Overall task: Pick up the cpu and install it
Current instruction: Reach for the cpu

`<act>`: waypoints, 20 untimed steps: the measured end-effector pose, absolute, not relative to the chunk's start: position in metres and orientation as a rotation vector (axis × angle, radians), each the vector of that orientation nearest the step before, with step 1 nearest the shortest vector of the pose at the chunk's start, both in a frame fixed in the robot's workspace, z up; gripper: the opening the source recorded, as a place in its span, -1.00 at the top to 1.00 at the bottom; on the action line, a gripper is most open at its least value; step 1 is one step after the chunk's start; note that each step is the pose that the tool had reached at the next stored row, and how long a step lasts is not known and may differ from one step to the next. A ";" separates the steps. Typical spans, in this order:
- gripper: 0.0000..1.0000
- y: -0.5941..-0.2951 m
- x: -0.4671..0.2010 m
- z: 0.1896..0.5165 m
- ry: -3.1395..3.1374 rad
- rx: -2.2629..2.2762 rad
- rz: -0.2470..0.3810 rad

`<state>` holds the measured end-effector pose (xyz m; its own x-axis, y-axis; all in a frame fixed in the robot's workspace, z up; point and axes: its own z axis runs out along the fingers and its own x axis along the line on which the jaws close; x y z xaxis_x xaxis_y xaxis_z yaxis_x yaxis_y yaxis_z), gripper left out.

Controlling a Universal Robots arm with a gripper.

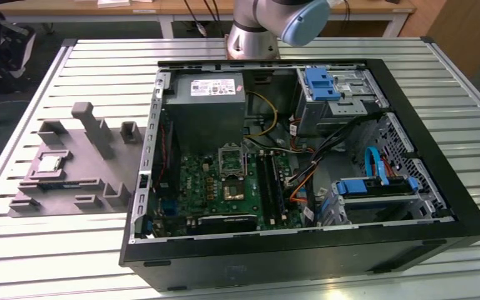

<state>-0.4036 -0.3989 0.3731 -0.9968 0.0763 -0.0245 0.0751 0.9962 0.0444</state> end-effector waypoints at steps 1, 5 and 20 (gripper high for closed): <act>0.79 -0.399 -0.404 0.373 3.113 0.118 0.068; 0.79 -0.399 -0.407 0.373 3.113 0.118 0.068; 0.79 -0.399 -0.415 0.373 3.113 0.118 0.068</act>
